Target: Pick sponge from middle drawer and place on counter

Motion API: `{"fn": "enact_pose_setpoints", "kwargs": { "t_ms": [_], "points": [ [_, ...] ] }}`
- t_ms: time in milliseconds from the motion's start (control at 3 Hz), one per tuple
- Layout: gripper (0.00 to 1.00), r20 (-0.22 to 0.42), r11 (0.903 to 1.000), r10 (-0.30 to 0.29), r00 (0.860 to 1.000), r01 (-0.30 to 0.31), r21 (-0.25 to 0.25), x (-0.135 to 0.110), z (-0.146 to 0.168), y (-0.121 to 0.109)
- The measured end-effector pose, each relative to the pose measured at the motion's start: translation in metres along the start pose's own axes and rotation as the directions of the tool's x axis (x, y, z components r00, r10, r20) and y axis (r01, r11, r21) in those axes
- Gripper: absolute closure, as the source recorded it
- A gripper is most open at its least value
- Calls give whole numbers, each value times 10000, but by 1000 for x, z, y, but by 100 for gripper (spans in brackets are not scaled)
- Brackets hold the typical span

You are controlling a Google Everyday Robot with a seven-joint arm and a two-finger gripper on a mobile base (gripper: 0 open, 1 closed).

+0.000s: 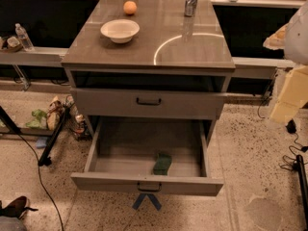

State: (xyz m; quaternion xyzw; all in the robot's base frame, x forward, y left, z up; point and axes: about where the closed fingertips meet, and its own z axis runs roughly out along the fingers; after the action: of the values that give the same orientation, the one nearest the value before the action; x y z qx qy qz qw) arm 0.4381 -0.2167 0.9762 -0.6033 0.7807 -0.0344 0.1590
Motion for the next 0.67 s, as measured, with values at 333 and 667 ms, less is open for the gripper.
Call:
{"fn": "enact_pose_setpoints", "kwargs": {
  "t_ms": [333, 667],
  "points": [
    [0, 2, 10000, 1, 10000, -1, 1, 0, 0, 0],
    [0, 532, 9968, 677, 9963, -652, -470, -9, 15, 2]
  ]
}}
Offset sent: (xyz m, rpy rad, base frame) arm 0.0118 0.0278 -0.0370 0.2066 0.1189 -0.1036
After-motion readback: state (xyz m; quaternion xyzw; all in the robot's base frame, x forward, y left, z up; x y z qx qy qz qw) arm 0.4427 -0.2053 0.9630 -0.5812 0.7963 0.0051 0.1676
